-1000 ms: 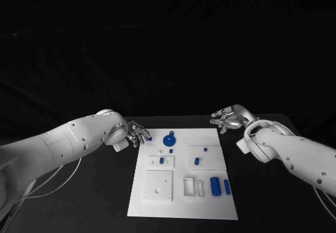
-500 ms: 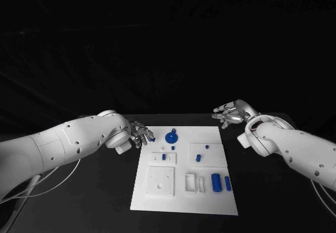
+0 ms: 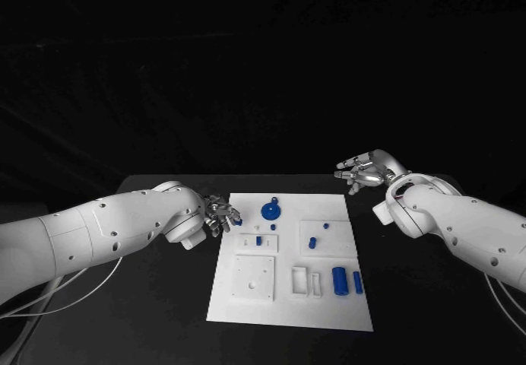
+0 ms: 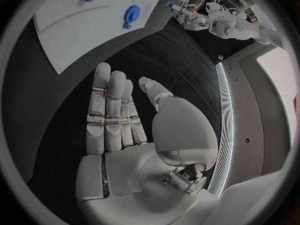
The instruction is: Assemble the parts on the task board
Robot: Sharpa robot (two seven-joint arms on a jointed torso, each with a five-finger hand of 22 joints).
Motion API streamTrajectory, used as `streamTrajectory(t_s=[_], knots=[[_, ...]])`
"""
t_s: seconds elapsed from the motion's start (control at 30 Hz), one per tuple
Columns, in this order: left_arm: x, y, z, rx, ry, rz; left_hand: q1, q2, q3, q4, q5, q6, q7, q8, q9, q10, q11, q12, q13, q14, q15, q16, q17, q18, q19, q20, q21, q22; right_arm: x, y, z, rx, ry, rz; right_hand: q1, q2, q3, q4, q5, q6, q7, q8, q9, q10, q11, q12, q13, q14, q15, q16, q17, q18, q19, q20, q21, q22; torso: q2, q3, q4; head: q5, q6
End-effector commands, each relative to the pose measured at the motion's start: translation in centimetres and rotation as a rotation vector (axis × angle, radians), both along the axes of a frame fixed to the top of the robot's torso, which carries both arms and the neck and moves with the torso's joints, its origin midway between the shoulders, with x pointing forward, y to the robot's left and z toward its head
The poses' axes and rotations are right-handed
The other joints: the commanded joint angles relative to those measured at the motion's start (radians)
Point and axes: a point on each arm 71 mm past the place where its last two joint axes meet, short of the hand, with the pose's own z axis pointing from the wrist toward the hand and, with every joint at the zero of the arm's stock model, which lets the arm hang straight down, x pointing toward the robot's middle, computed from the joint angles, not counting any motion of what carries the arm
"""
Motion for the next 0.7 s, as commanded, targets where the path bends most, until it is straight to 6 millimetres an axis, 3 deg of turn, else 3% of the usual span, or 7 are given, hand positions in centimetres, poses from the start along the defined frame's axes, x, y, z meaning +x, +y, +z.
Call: streamTrajectory(t_s=[0.03,0.47,0.7], knots=[[-0.4,-0.2,-0.3,-0.008,-0.037,0.028,-0.004,0.008,0.029,-0.024,0.007,0.128,-0.099,-0.002,0.002,0.044,-0.012,0.009,0.001,0.015,-0.007,0.006,0.003,0.003,-0.001,-0.005,0.004,0.018,0.0,0.2,0.0,0.013,-0.006,0.02,0.001,-0.001,0.002,-0.003,0.005,-0.006,0.002,0.001,-0.001,-0.007,-0.003,0.003,-0.001,0.003,0.002,-0.003,0.001,0.002,0.029,0.004,0.003,-0.001,0.0,0.0009,-0.0007,0.003,-0.002],[-1.7,-0.9,-2.1,-0.012,0.004,0.015,-0.01,0.011,0.019,-0.014,-0.009,0.136,-0.103,0.0,0.014,0.044,-0.011,0.023,0.002,0.016,-0.007,0.008,0.006,0.0,-0.001,-0.005,0.003,0.016,0.1,0.3,0.0,0.018,-0.004,0.023,-0.002,-0.001,0.003,-0.003,0.005,-0.007,0.003,0.001,-0.001,-0.007,-0.003,0.004,-0.001,0.003,0.002,-0.003,0.001,0.002,0.029,0.004,0.004,-0.003,0.004,0.0011,-0.0036,0.002,-0.006],[-2.0,-1.4,-2.4,-0.008,0.006,0.005,-0.011,0.011,0.017,-0.013,-0.01,0.138,-0.103,0.0,0.021,0.044,-0.011,0.03,0.002,0.016,-0.008,0.011,0.009,0.001,0.0,-0.005,0.003,0.016,0.1,0.3,0.0,0.019,-0.002,0.025,-0.004,-0.001,0.001,-0.002,0.006,-0.008,0.002,0.001,-0.001,-0.007,-0.003,0.004,-0.001,0.003,0.002,-0.003,0.001,0.002,0.029,0.004,0.005,-0.005,0.003,0.0011,-0.002,-0.003,-0.01]])
